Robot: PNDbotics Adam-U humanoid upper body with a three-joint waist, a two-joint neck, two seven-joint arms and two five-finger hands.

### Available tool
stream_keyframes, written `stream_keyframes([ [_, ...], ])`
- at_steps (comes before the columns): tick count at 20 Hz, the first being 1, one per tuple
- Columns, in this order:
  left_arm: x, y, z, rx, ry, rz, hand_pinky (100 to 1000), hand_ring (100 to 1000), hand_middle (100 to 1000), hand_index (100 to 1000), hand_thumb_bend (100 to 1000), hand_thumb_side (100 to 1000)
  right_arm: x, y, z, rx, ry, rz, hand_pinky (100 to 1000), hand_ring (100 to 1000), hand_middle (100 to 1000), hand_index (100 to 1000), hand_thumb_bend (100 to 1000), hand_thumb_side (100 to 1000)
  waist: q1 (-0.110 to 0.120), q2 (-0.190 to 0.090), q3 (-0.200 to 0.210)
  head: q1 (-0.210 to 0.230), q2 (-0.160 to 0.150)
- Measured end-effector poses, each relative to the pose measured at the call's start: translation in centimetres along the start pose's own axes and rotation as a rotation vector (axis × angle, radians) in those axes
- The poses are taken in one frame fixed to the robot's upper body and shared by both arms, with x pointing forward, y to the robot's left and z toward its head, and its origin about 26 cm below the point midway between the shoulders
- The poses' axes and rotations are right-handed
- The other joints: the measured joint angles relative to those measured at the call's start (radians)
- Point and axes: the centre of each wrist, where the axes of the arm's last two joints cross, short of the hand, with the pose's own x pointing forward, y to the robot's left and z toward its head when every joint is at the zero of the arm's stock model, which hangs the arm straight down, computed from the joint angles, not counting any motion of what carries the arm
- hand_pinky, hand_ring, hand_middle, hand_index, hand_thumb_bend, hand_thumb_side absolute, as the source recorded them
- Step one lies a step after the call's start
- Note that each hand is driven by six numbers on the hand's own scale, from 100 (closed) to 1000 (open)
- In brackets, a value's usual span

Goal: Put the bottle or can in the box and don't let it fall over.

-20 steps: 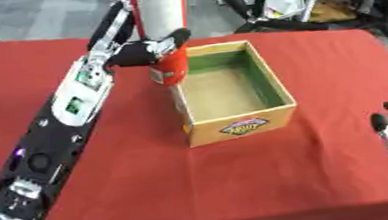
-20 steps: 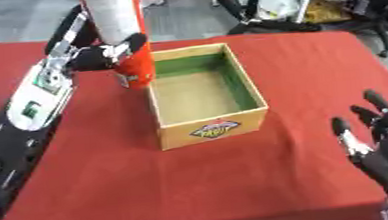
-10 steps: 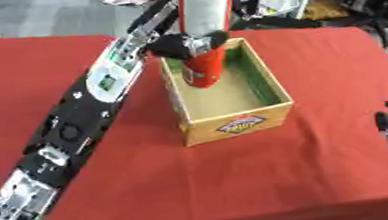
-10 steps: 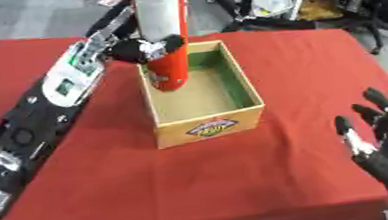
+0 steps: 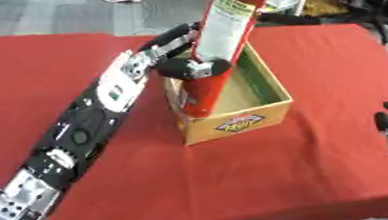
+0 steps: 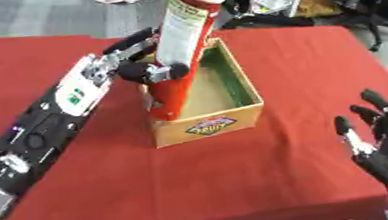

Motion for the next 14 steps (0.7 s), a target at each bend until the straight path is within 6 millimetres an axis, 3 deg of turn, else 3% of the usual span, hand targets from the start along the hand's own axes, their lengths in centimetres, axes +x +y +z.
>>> stream_keyframes([
  [5,-0.4,0.6,0.5,0.008,0.074,-0.036,912,905,918,1000,603,1000,0.0,0.0,0.0,-0.003,-0.002,0.0,961,851,958,898,388,425,-0.001,0.0,0.006,-0.005,0.0],
  [12,-1.3,0.3,1.9,0.098,0.136,-0.008,910,888,884,998,472,1000,0.0,-0.1,0.0,-0.01,-0.003,0.0,962,851,959,905,391,426,-0.003,0.0,0.021,-0.011,0.0],
  [14,-1.4,0.2,2.9,0.149,0.136,0.018,904,871,860,982,386,929,-0.1,-0.2,0.1,-0.02,0.002,0.002,963,852,961,911,392,426,-0.001,0.0,0.034,-0.019,0.0],
])
